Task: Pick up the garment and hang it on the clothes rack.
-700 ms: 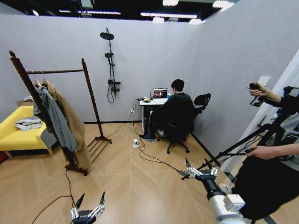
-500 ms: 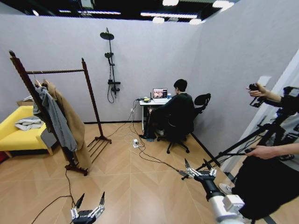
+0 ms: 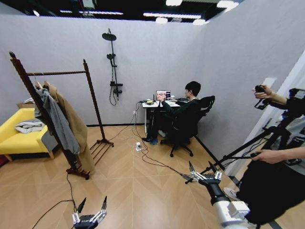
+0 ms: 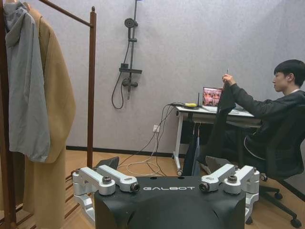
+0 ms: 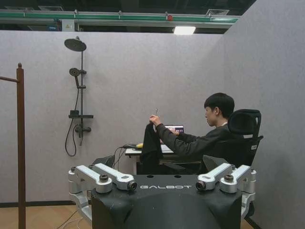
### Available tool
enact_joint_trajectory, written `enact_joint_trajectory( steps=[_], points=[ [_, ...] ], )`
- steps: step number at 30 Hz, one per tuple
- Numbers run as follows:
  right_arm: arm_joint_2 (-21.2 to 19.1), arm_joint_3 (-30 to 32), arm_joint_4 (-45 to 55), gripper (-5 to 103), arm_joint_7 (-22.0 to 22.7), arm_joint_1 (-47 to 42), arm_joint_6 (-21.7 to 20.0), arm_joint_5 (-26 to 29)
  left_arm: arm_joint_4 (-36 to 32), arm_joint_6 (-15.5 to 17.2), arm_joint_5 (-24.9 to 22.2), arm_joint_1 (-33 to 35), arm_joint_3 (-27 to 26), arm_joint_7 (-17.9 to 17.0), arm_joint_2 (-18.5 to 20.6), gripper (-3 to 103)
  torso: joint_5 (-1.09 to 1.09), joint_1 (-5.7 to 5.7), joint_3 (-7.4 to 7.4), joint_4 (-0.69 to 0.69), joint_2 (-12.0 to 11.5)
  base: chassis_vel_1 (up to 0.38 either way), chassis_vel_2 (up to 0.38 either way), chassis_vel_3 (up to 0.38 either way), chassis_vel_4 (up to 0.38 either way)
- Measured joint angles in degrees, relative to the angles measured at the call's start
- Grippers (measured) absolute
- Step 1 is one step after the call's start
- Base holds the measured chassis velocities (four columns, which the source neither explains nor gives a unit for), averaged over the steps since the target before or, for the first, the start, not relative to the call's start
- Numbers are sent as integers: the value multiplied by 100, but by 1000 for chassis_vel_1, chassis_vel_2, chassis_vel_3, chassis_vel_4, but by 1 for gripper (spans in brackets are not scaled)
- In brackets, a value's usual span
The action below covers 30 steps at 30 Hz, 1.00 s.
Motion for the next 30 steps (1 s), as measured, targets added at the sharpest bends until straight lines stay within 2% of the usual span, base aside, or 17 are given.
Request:
enact_joint_trajectory(
  steps=[12,30],
  points=[
    [-2,-117,44,100,-99,171,-225,124,0,0,0,0,0,0,0,100,0,0,0,0,0,0,0,0,0],
    [-88,-59,40,100,-197,88,-155,335,0,0,0,1,0,0,0,100,0,-2,-1,0,1,-17,17,19,-17]
  ],
)
